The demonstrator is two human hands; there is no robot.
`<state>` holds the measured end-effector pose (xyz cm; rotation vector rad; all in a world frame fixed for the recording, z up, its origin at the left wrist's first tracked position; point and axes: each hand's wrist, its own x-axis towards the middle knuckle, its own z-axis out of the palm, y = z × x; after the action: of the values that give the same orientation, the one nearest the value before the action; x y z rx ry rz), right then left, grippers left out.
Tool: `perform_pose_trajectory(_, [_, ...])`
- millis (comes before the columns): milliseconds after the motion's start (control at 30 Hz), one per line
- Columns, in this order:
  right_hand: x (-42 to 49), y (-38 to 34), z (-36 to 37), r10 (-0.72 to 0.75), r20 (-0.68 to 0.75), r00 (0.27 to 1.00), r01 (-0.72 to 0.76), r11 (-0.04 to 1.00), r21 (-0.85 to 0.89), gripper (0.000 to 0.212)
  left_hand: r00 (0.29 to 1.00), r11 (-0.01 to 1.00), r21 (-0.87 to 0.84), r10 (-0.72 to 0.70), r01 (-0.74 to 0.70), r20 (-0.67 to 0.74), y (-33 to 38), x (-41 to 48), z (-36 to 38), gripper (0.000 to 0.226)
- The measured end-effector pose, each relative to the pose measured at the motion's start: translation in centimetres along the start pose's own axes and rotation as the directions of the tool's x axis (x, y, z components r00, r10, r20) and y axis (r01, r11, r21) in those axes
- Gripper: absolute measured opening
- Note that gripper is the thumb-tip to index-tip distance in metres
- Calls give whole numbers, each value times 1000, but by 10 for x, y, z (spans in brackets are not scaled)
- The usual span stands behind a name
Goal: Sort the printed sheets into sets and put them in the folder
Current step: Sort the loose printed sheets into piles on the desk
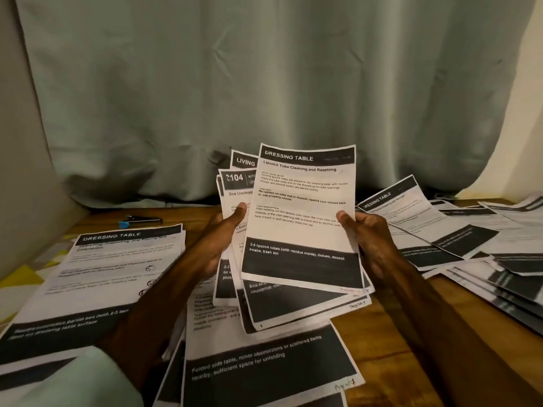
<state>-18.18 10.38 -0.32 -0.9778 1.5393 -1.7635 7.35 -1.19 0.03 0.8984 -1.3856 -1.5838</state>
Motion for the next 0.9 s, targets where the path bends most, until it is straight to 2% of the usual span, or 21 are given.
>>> perform_pose_trajectory(67, [0,1,0,28,28,999,-29,999,22,21,1000,1000,11,20,-20,3,2,0,-2,32])
perform_pose_trajectory(133, [-2,1,1,76,109,991,-83,995,62,27,999,999,24,36,-37,36,1,-4,0,25])
perform_pose_trajectory(200, [-4,3,4,131,198,971,-140,990,35,32,994,998,46,49,-53,93,0,-10,9,19])
perform_pose_trajectory(267, [-6,5,8,135,233,963,-144,989,26,34,992,998,46,30,-36,125,-1,-10,15,23])
perform_pose_trajectory(333, [-5,4,6,98,204,974,-114,991,71,34,987,997,-66,-21,32,157,2,-4,17,41])
perform_pose_trajectory(400, [-1,3,0,74,111,991,-89,986,139,30,988,994,-85,-51,64,147,9,0,10,62])
perform_pose_trajectory(467, [3,3,-6,76,-37,996,-71,990,126,28,997,990,141,17,-28,78,19,4,2,61])
perform_pose_trajectory(500, [5,6,-8,82,-109,991,-72,994,85,29,994,942,321,87,-102,60,21,5,-3,51])
perform_pose_trajectory(567, [4,7,-9,95,-212,973,-86,995,49,32,973,724,658,224,-208,61,23,5,-11,29])
perform_pose_trajectory(600, [2,8,-8,104,-237,966,-94,994,53,32,968,590,777,232,-219,97,24,0,-14,22])
perform_pose_trajectory(633, [0,8,-6,108,-251,962,-95,993,64,30,967,473,845,173,-248,188,29,-12,-13,17])
perform_pose_trajectory(667, [-2,8,-5,112,-260,959,-94,992,82,28,952,388,871,59,-301,302,33,-27,-7,21])
perform_pose_trajectory(700, [-3,9,-5,111,-266,958,-88,991,98,28,920,316,882,-67,-349,387,36,-46,1,42])
perform_pose_trajectory(733, [-4,9,-5,113,-271,956,-86,990,111,29,891,223,905,-202,-362,406,41,-67,10,62])
perform_pose_trajectory(767, [-4,10,-5,118,-275,954,-85,988,128,30,878,141,933,-316,-331,359,41,-85,18,71])
perform_pose_trajectory(800, [-5,9,-5,122,-275,954,-82,985,153,31,869,83,945,-374,-317,325,36,-103,25,75])
perform_pose_trajectory(900, [-4,10,-8,126,-263,957,-76,978,194,30,838,57,907,-362,-418,409,2,-155,31,95])
